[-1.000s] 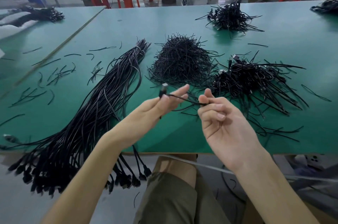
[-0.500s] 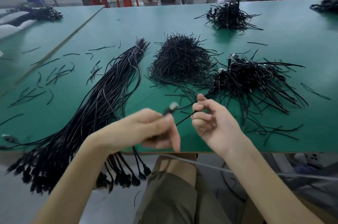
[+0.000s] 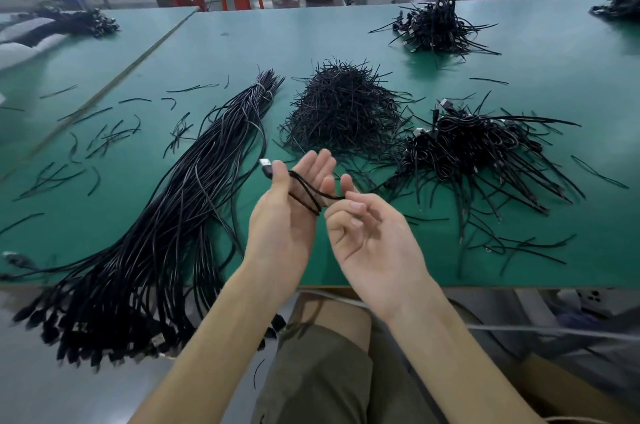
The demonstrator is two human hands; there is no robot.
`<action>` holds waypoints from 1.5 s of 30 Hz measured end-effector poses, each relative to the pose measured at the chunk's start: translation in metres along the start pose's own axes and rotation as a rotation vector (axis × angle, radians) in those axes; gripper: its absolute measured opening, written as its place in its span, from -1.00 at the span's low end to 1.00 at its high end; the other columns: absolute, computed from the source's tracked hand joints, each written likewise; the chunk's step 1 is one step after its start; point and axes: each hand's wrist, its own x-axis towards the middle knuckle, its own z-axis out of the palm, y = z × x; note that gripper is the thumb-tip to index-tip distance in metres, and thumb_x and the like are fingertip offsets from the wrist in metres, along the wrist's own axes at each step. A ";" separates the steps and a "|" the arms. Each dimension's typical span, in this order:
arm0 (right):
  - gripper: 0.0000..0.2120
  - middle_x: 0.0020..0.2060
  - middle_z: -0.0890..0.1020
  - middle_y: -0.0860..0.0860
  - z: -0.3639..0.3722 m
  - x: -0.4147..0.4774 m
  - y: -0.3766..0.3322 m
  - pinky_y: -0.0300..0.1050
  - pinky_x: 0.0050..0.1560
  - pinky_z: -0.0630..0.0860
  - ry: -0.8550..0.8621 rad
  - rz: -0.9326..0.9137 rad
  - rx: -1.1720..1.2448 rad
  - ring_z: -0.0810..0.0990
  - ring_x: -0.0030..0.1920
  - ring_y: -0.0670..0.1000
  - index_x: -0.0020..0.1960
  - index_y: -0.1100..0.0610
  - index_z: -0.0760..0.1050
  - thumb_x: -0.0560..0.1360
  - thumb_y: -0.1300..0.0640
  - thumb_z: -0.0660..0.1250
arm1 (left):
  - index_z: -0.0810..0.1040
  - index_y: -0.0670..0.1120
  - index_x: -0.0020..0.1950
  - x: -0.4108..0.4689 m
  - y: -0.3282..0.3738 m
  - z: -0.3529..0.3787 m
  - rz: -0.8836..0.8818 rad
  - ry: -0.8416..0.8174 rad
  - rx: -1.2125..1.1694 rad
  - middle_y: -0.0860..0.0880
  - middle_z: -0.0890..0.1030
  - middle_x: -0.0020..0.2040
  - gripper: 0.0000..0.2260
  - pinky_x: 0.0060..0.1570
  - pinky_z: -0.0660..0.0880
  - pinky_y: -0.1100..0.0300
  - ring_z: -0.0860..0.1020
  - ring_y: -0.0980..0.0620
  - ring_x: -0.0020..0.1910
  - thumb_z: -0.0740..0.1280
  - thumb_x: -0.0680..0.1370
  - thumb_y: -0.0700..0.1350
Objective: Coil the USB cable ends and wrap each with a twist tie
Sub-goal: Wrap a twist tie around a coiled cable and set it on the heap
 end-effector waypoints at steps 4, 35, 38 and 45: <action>-0.80 -0.23 0.51 0.13 -0.011 0.000 -0.008 -0.31 -0.47 0.39 0.084 -0.055 0.026 0.41 -0.42 -0.10 0.06 0.23 0.50 0.50 0.39 0.21 | 0.51 -0.33 0.32 0.009 0.029 -0.004 -0.025 -0.101 -0.570 -0.18 0.68 0.18 -0.54 0.14 0.62 0.14 0.69 -0.04 0.11 0.03 0.76 0.02; -0.62 -0.25 0.55 0.14 -0.020 -0.011 0.006 -0.25 -0.36 0.53 0.139 -0.081 -0.011 0.48 -0.33 -0.04 0.20 0.39 0.49 0.38 0.39 0.28 | 0.54 -0.20 -0.03 0.007 -0.008 0.007 -0.037 0.148 0.045 -0.12 0.67 -0.02 -0.67 -0.06 0.56 0.15 0.65 -0.01 -0.13 0.10 0.75 -0.07; -0.56 -0.23 0.53 0.13 -0.026 -0.011 0.006 -0.26 -0.32 0.56 0.171 -0.068 -0.121 0.52 -0.32 -0.04 0.25 0.42 0.49 0.37 0.38 0.30 | 0.42 -0.09 -0.13 0.009 -0.002 0.005 -0.008 0.116 -0.012 -0.02 0.55 -0.20 -0.71 -0.23 0.41 0.24 0.44 0.10 -0.37 0.10 0.75 -0.07; -0.75 -0.04 0.64 0.21 -0.027 -0.019 0.003 -0.22 -0.35 0.51 0.109 -0.022 -0.728 0.53 -0.34 -0.03 0.27 0.31 0.49 0.60 0.36 0.25 | 0.32 0.01 -0.32 0.000 0.006 -0.003 -0.022 -0.018 0.093 0.06 0.27 -0.38 -0.63 -0.43 0.06 0.20 0.09 0.11 -0.49 0.16 0.70 -0.03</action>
